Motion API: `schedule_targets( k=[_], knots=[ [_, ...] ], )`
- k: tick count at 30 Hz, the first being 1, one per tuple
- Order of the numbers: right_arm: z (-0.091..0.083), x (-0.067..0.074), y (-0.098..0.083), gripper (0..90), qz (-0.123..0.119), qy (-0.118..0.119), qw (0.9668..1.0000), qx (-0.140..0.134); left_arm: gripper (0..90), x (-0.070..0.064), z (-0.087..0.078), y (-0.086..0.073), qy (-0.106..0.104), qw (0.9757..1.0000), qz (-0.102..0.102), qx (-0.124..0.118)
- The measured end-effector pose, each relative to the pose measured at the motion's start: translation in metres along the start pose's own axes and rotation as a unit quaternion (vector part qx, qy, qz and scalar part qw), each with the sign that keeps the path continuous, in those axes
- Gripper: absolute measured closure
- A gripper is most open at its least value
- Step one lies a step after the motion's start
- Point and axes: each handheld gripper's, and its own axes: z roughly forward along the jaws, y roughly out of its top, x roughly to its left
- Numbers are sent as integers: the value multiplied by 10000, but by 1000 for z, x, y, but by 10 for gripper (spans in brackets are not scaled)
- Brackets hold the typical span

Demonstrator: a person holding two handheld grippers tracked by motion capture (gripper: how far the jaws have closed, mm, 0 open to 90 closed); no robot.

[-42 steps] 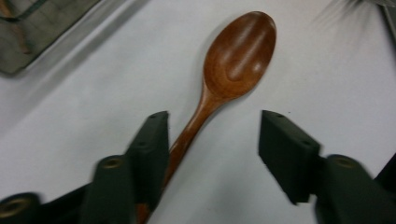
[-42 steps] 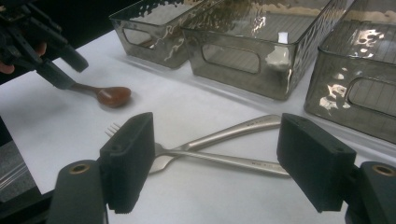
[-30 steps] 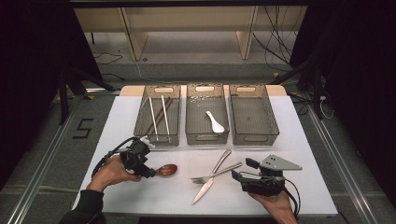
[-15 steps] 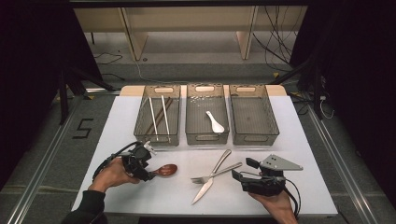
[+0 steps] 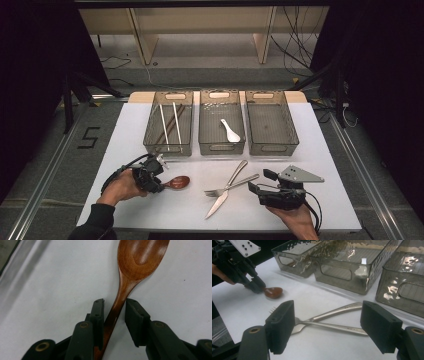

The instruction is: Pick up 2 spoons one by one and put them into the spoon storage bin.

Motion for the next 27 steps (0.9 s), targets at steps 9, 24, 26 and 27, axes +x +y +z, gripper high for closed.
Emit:
schedule_targets(
  k=[9,24,26,27],
  knots=[
    [0,0,0,287,-2,-3,10000,3,795,-7,1,3,37,9998,159,61],
    [0,0,0,288,-12,-10,10000,-15,810,-5,-1,3,30,10000,-11,-75],
    [0,0,0,288,-11,-10,10000,-17,810,-5,-2,3,32,9999,-53,-126],
    [0,0,0,288,-10,-12,10000,-18,810,-5,-3,3,32,9999,-29,-141]
  ],
)
